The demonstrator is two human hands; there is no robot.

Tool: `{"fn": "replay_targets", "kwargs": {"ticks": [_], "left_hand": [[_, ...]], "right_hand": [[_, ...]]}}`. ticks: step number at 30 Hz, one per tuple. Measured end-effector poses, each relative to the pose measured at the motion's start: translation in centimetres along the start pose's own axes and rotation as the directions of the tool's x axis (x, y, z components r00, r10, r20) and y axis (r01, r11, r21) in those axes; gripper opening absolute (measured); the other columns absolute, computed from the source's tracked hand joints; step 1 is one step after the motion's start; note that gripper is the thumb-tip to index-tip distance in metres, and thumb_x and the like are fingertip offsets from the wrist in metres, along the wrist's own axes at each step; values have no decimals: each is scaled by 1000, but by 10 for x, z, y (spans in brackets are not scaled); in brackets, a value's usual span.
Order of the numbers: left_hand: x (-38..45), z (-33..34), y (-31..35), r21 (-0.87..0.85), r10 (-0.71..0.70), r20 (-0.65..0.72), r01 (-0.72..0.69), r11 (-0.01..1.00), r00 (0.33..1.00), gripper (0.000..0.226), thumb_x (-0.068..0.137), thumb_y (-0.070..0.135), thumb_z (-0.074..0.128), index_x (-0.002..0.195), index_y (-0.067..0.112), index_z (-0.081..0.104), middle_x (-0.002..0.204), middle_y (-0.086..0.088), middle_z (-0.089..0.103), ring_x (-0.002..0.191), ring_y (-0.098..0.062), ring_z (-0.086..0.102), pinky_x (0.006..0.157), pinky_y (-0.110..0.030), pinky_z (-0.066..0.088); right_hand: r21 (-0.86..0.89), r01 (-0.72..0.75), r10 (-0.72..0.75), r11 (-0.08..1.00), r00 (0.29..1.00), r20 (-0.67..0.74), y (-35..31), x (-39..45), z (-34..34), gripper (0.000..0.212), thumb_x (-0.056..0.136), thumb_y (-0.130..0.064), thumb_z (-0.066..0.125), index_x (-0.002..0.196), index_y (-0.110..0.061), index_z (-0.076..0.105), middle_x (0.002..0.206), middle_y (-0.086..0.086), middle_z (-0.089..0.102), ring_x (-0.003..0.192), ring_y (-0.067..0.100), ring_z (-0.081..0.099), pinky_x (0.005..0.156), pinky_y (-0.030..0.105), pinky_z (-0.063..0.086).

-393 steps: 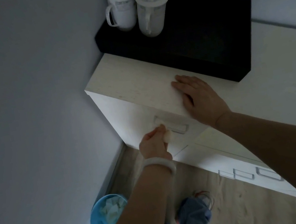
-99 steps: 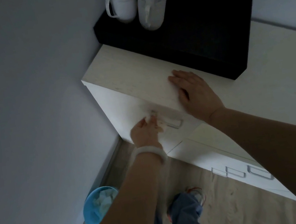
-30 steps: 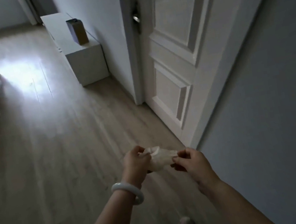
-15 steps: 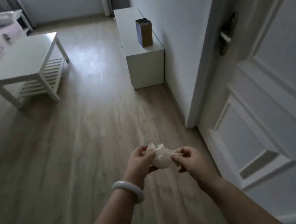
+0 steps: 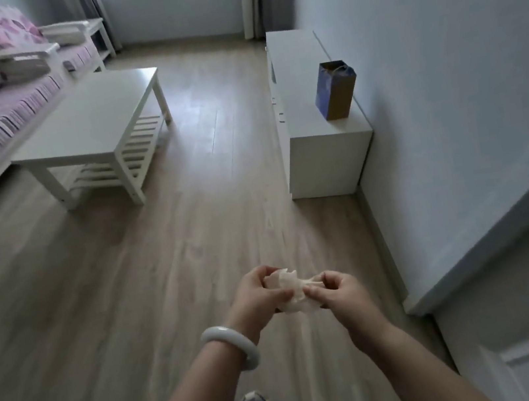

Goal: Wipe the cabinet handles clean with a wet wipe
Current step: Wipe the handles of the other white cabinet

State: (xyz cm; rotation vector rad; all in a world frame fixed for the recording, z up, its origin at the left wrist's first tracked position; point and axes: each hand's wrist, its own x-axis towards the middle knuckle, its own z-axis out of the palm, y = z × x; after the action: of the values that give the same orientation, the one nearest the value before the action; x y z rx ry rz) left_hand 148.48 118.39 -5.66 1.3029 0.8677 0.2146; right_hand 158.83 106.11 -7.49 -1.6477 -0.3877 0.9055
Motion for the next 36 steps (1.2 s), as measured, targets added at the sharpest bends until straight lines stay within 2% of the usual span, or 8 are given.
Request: {"fn": "replay_targets", "kwargs": {"ticks": [3, 11, 16, 20, 23, 26, 31, 36], "left_hand": [[76, -18, 39, 112, 24, 36, -28, 993, 999, 24, 82, -13, 63, 87, 11, 61, 78, -8, 62, 66, -16, 60, 54, -23, 52], [270, -25, 120, 200, 30, 76, -45, 979, 997, 17, 86, -7, 59, 93, 8, 63, 78, -5, 63, 68, -15, 61, 60, -25, 52], [404, -42, 177, 203, 25, -17, -21, 979, 1000, 24, 83, -5, 58, 84, 18, 65, 77, -6, 66, 71, -20, 63, 65, -34, 56], [490, -61, 235, 117, -16, -104, 28, 993, 994, 21, 68, 13, 60, 86, 19, 68, 79, -6, 70, 76, -23, 66, 76, -44, 58], [554, -81, 269, 49, -48, -125, 54, 997, 991, 17, 88, 2, 60, 104, 5, 64, 96, -16, 68, 80, -22, 65, 70, -35, 57], [611, -98, 295, -37, -62, -95, 58, 998, 994, 26, 90, 9, 67, 114, 1, 61, 101, -15, 69, 81, -18, 68, 61, -22, 55], [732, -121, 333, 8, -111, -26, 111, 994, 993, 35, 81, 1, 75, 112, 4, 58, 100, -13, 67, 83, -18, 66, 64, -20, 56], [866, -155, 376, 99, -143, 43, 138, 986, 989, 29, 84, -13, 61, 107, 4, 60, 94, -15, 64, 76, -20, 63, 59, -24, 55]], "right_hand": [[98, -20, 24, 995, 999, -32, -29, 66, 13, 10, 88, -6, 65, 86, 3, 64, 81, 16, 70, 76, 24, 65, 78, 40, 52], [250, -37, 76, 968, 986, -149, -94, 249, 11, 4, 90, -4, 62, 89, -2, 64, 80, 13, 69, 69, 19, 63, 61, 28, 50], [302, -41, 67, 953, 995, -78, -144, 403, 8, 8, 90, -4, 62, 96, 1, 63, 82, 14, 70, 68, 19, 66, 56, 27, 52], [266, -117, 105, 957, 993, 58, -197, 518, 12, 16, 91, -8, 62, 103, 3, 64, 84, 12, 71, 70, 17, 66, 61, 27, 54], [221, -159, 132, 962, 983, 129, -230, 595, 26, 15, 91, -15, 63, 100, -3, 68, 88, 11, 72, 74, 17, 67, 66, 28, 52], [214, -182, 152, 960, 977, 151, -250, 662, 40, 18, 92, -14, 63, 105, -2, 67, 91, 12, 72, 78, 18, 67, 66, 28, 51], [228, -206, 199, 952, 979, 52, -273, 781, 58, 18, 92, -13, 63, 105, -1, 67, 88, 11, 72, 73, 16, 66, 64, 27, 53], [399, -223, 284, 890, 954, -100, -298, 896, 72, 14, 89, -9, 64, 101, -1, 67, 85, 13, 72, 73, 20, 69, 61, 29, 55]]}}
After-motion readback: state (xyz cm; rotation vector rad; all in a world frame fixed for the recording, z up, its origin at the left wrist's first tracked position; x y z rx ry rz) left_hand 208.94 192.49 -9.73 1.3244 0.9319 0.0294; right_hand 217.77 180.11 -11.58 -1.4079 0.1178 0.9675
